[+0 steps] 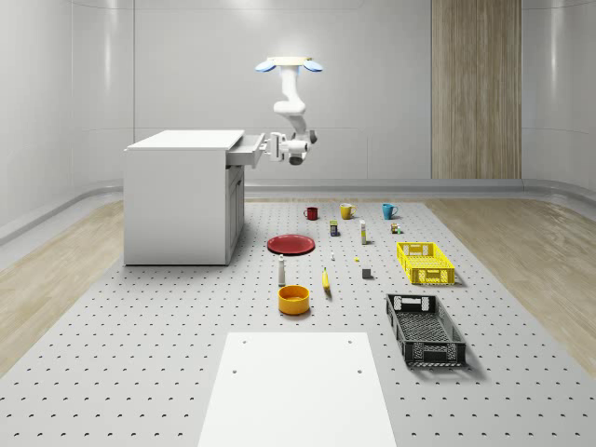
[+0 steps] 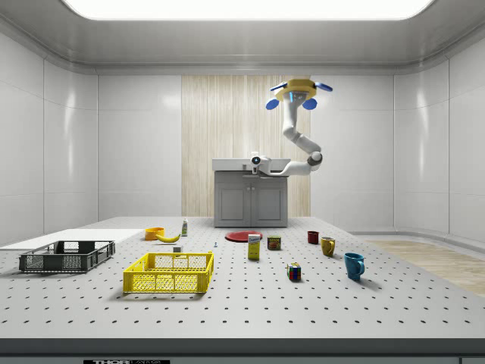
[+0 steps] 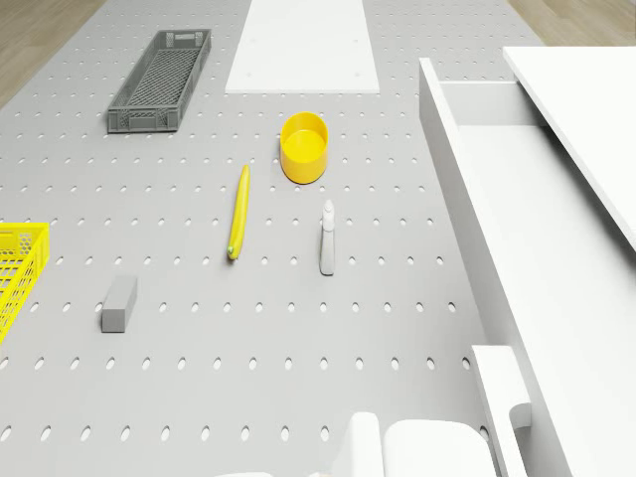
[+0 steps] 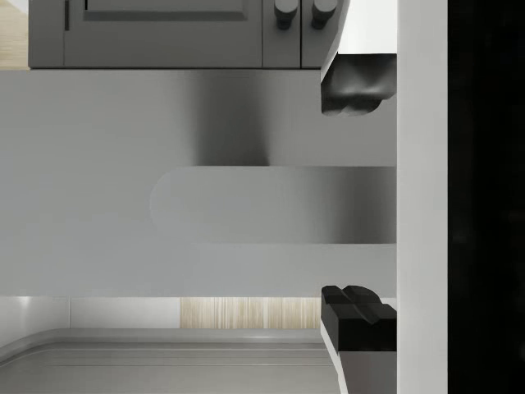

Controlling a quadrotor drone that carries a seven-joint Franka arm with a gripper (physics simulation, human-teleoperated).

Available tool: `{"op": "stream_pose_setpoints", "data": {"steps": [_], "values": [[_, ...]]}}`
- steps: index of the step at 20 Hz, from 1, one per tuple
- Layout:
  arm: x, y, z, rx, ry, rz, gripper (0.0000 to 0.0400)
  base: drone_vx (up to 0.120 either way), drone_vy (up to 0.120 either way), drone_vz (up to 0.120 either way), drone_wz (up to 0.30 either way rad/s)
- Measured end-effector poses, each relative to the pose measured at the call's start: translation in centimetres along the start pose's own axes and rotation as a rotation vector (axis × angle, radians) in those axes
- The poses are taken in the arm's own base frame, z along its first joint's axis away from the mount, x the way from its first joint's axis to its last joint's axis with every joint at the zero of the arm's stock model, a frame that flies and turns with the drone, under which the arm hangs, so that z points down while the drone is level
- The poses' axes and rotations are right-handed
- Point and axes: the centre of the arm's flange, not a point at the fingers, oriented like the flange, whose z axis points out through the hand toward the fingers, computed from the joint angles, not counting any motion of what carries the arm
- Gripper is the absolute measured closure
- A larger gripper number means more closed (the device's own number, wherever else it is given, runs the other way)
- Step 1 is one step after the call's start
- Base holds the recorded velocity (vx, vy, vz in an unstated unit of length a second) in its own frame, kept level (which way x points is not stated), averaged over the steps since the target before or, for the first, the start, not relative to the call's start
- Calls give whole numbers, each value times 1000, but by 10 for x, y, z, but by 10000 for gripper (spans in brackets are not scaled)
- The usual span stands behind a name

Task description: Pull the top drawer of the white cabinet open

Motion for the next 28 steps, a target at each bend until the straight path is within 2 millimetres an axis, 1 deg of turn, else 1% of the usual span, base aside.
{"op": "stream_pose_setpoints", "data": {"steps": [1, 2, 3, 5, 8, 11, 25, 26, 27, 28], "values": [[0, 0, 0, 0, 0, 0, 111, 0, 0, 0, 0], [0, 0, 0, 0, 0, 0, 152, 0, 0, 0, 0], [0, 0, 0, 0, 0, 0, 183, 0, 0, 0, 0], [0, 0, 0, 0, 0, 0, 227, 0, 0, 0, 0], [0, 0, 0, 0, 0, 0, 263, 0, 0, 0, 0], [0, 0, -7, 0, 0, 0, 280, 0, 0, 0, 0], [0, 0, -54, -1, 1, 1, 290, 0, 0, 0, 0], [0, 0, -57, -1, 1, 1, 275, 0, 0, 0, 0], [0, 0, -60, -1, 1, 1, 235, 0, 0, 0, 0], [0, 0, -63, -1, 1, 1, 204, 0, 0, 0, 0]]}}
